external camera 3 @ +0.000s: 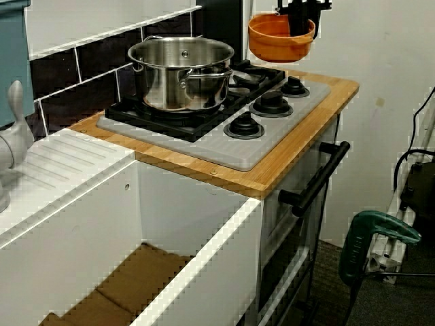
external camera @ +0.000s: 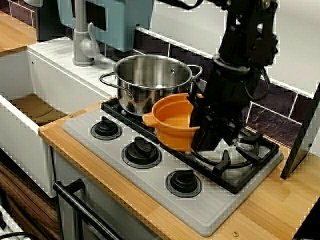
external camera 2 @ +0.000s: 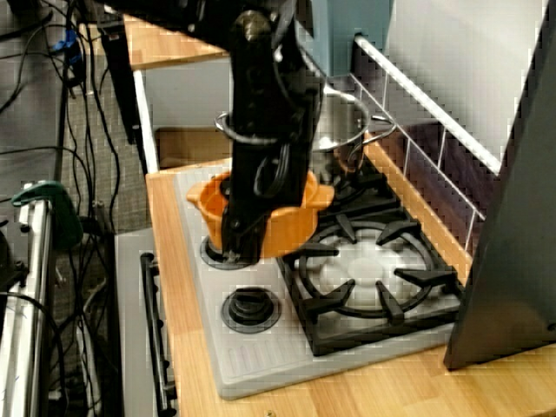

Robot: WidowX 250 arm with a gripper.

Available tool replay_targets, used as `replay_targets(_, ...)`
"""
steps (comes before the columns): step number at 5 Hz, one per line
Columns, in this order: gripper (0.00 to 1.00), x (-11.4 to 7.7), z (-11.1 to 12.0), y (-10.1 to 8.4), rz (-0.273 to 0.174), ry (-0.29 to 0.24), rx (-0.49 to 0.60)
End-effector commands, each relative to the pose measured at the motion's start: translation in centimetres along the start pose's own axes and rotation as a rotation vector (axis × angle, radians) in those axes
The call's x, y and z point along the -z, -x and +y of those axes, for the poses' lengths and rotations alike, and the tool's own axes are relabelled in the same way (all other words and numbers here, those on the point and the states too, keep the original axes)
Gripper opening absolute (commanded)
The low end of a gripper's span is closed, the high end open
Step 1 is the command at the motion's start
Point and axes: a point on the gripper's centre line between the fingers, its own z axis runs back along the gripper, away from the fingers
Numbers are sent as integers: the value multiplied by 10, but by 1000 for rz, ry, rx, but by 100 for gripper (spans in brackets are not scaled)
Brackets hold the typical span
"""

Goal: Lift pot from stove

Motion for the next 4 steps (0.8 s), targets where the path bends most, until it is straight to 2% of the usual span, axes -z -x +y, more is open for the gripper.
replay_targets(1,0,-60,15,6,-99,1,-15)
replay_targets(3,0,-83,31,9,-96,-18,-37)
replay_targets(4,0,-89,38,10,-87,-17,-37)
